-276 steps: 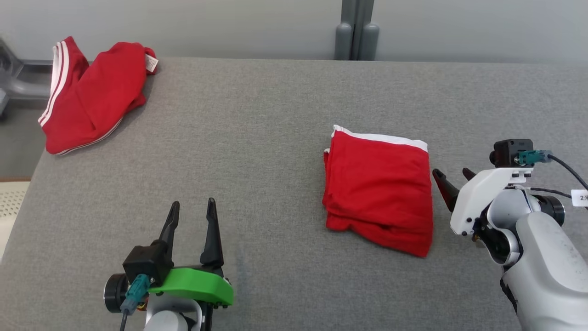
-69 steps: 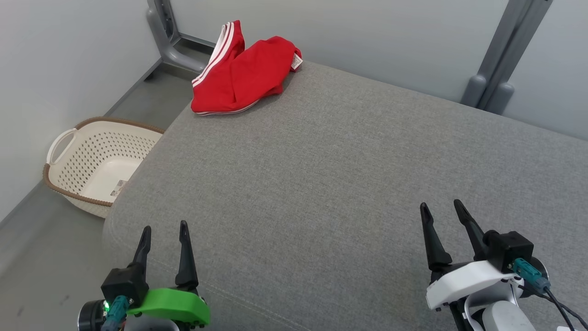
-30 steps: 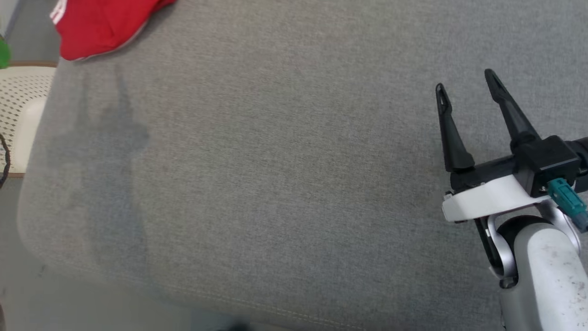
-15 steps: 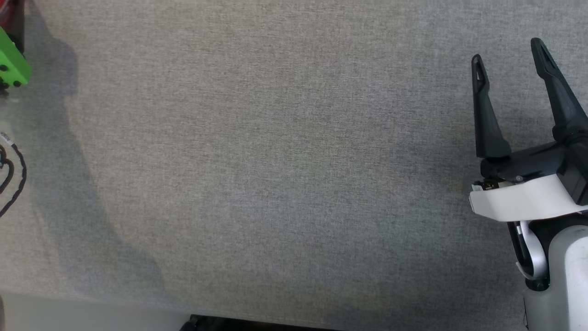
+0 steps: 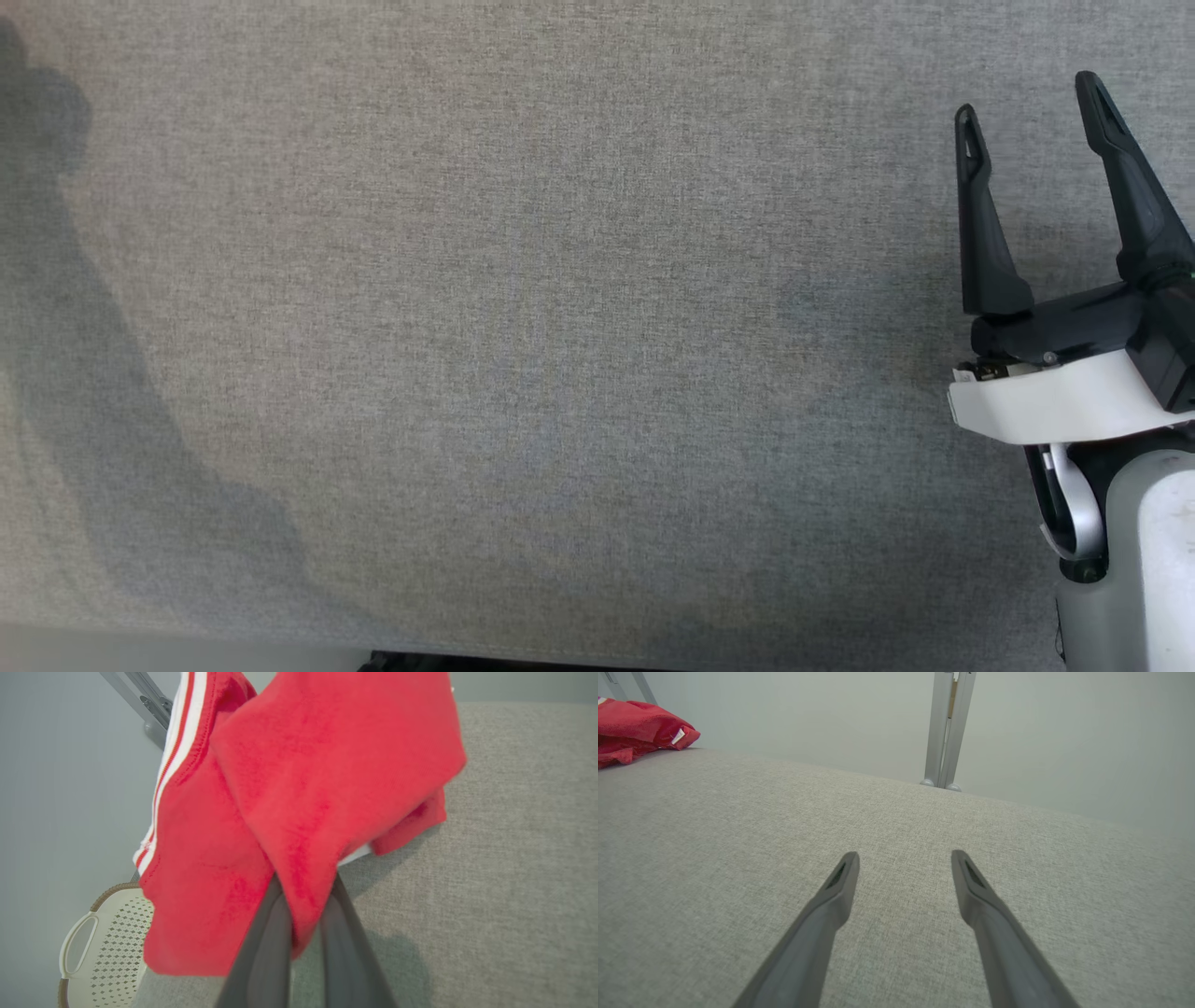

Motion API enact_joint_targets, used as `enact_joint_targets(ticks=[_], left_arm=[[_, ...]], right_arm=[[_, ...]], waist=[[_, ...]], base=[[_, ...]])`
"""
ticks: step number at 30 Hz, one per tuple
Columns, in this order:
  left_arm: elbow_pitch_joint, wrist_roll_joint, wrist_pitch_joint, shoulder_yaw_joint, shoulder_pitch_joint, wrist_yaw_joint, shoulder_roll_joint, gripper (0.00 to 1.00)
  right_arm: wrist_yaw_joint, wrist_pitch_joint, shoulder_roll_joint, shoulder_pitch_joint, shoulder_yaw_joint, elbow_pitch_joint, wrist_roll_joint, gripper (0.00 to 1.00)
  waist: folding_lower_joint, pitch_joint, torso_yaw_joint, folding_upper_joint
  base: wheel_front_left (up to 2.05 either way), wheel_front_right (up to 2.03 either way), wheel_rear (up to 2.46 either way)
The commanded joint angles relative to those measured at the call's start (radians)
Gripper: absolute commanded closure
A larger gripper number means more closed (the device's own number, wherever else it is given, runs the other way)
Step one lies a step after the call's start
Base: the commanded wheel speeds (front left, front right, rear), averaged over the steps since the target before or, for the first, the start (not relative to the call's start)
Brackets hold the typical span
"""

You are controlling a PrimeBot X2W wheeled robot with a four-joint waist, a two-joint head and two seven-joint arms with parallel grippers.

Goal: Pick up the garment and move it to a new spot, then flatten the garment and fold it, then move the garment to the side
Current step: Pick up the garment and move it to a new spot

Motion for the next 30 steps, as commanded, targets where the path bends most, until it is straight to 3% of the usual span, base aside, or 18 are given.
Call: enact_joint_targets(ticks=[1,12,19,24,30], left_arm=[[0.009,0.008,-0.012,-0.004,-0.027,-0.004,0.014,1.0],[-0.025,0.032,-0.045,-0.083,-0.082,-0.021,0.071,1.0],[-0.153,0.035,0.016,-0.229,-0.114,-0.021,0.097,1.0],[-0.272,-0.012,0.069,-0.351,-0.116,-0.021,0.084,1.0],[-0.401,-0.121,0.125,-0.468,-0.119,-0.021,0.023,1.0]], right_arm=[[-0.001,-0.014,0.006,-0.013,-0.002,0.012,0.005,0.0],[-0.001,-0.106,0.046,0.022,-0.028,0.172,0.049,0.0],[-0.002,-0.171,0.053,0.079,-0.079,0.3,0.105,0.0],[-0.001,-0.211,0.053,0.132,-0.096,0.377,0.154,0.0],[-0.002,-0.239,0.053,0.177,-0.109,0.435,0.183,0.0]], waist=[[-0.0001,-0.022,-0.007,0.0],[-0.0001,-0.219,-0.07,0.0],[-0.0001,-0.397,-0.134,0.0],[-0.0001,-0.507,-0.184,0.0],[-0.0001,-0.587,-0.239,0.0]], base=[[0.0,0.0,0.0],[0.0,0.0,0.0],[0.0,0.0,0.0],[0.0,0.0,0.0],[0.0,0.0,0.0]])
